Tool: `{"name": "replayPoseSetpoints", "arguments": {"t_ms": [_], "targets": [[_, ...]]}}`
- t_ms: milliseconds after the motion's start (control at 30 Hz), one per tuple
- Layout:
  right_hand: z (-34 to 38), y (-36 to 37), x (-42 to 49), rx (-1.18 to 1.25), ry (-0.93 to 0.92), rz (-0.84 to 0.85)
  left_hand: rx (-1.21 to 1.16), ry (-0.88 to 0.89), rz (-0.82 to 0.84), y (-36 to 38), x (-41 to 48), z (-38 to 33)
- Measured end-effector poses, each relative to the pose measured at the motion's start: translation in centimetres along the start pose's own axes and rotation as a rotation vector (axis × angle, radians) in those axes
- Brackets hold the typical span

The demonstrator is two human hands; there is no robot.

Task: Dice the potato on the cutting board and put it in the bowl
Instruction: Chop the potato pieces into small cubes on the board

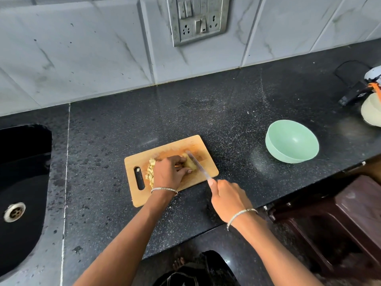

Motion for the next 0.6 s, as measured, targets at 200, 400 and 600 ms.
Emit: {"name": "replayPoseSetpoints", "arguments": {"t_ms": [200,400,600], "targets": [[1.5,0.7,0.8,0.006,-0.014,-0.01,0.054,0.037,-0.015,0.1,-0.2,0.2],[1.5,0.6,1.6,-0.006,-0.052,-0.033,0.075,0.074,-0.023,0.2,-0.2,0.2],[1.5,-0.3,2.0,-0.022,-0.069,0.001,0.121,0.105,-0.012,0.4,-0.1,0.5]]}}
Point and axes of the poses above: each hand's wrist, its own x-axis towards the middle knuckle, its own y-axis out of the palm, z = x × y, the point moved 1 cm from there along x, towards the middle knuckle, and after that the axes turned 11 degrees about -x, right-handed, at the moved point
